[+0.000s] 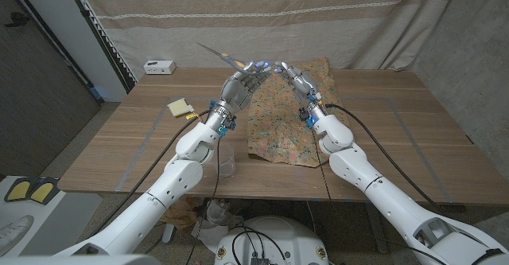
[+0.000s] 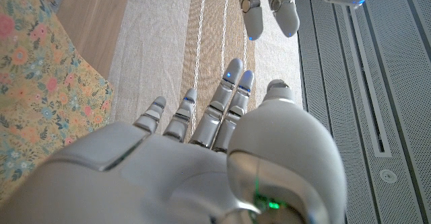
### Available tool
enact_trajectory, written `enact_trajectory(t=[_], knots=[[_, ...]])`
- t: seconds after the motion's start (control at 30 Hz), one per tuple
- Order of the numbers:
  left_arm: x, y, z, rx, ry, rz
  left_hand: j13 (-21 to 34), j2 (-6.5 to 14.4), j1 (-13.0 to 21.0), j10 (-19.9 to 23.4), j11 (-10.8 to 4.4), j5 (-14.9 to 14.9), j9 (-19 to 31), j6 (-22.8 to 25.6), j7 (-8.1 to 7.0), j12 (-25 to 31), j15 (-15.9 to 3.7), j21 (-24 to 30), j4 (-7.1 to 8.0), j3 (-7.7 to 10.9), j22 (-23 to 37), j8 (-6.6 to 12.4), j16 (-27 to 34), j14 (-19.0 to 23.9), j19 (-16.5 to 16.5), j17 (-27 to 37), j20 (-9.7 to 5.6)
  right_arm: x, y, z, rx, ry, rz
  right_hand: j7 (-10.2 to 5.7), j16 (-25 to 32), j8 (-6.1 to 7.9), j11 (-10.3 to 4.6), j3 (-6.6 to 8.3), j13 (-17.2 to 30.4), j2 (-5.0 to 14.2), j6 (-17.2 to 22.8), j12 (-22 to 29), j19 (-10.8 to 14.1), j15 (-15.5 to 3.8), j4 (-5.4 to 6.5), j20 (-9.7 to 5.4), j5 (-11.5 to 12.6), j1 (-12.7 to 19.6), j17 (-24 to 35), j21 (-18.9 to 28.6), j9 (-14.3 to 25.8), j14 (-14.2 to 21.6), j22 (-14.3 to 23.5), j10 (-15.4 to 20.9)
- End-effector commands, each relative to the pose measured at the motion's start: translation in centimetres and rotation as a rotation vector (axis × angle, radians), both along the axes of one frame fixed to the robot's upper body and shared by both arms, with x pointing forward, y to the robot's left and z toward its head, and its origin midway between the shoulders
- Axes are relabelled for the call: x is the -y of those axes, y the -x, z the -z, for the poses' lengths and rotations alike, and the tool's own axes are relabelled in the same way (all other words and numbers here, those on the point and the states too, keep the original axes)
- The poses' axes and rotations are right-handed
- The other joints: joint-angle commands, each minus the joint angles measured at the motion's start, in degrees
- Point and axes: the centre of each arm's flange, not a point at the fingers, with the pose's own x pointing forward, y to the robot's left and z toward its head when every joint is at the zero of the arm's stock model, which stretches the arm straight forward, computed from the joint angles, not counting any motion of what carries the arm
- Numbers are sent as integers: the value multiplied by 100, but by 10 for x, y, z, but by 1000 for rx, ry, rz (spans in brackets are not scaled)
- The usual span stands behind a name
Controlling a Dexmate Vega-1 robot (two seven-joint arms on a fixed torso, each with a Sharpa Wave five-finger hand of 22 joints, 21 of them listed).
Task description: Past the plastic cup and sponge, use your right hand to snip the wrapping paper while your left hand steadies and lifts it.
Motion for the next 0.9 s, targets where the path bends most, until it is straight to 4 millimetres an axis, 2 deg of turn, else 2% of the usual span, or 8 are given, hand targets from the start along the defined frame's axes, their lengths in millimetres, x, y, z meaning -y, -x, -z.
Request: enact_trajectory(t=[0.03,0.17,0.2,0.27,0.33,0.43,0.5,0.9], knots=[[-3,1,3,-7,17,-36,462,-12,183,204,-58,-28,-16,251,-9,423,-988,49,-4,138,22,-1,127,302,49,165,-31,-3,1,1,0,5,-1,-2,35,0,0,-18,17,14,42,0,48,-901,-46,-4,15,74,5,40,14,34,0,66],[-4,1,3,-9,20,-48,789,-117,243,226,-53,-34,-16,405,31,684,-986,56,-19,162,24,4,176,429,95,269,-60,-4,2,1,2,11,0,-2,37,1,-7,-16,15,14,48,-6,48,-901,-52,-1,14,78,4,40,14,35,0,66],[-4,1,3,-12,20,-51,1069,-202,271,243,-50,-16,45,620,43,903,-1001,53,-17,150,25,91,255,591,123,372,-65,-4,2,1,2,10,-1,-12,37,1,-9,-15,16,14,49,-7,48,-901,-54,-4,14,79,3,40,14,34,0,66],[-4,1,4,-21,28,-52,1327,-225,289,307,-53,-1,90,772,19,1122,-1004,53,-1,150,30,156,312,699,149,468,-82,-4,2,1,1,9,-1,-2,39,2,-13,-14,18,12,54,-10,50,-900,-60,-6,13,83,2,41,14,35,0,66],[-5,2,5,-27,35,-63,1806,-267,387,441,-48,12,166,1151,188,1532,-1015,49,-16,148,43,330,397,848,187,646,-102,-5,2,1,3,11,-1,-2,40,0,-8,-13,20,10,53,-11,47,-899,-65,-3,12,85,2,40,14,35,0,67],[-6,2,5,-35,46,-68,2312,-261,560,671,-44,-11,237,1561,221,1990,-1032,65,-43,69,62,533,655,1090,270,970,-146,-6,3,1,2,10,-2,-3,41,-1,-20,-12,22,8,54,-13,48,-899,-68,-3,12,87,1,40,14,34,0,67],[-7,2,5,-36,49,-68,2523,-257,645,764,-41,-29,209,1717,241,2175,-1031,79,-38,8,71,579,795,1175,321,1145,-161,-6,3,0,2,10,-1,-7,41,2,-20,-11,23,8,61,-15,48,-899,-72,-3,12,89,0,40,14,34,0,67],[-6,2,5,-45,62,-78,2821,-214,945,1072,-29,-88,142,2046,251,2539,-1033,97,-21,-150,105,661,1243,1369,399,1717,-203,-6,3,-1,5,19,1,-17,45,-4,-32,-5,18,8,63,-28,46,-899,-91,-2,9,97,-3,39,13,26,0,89]])
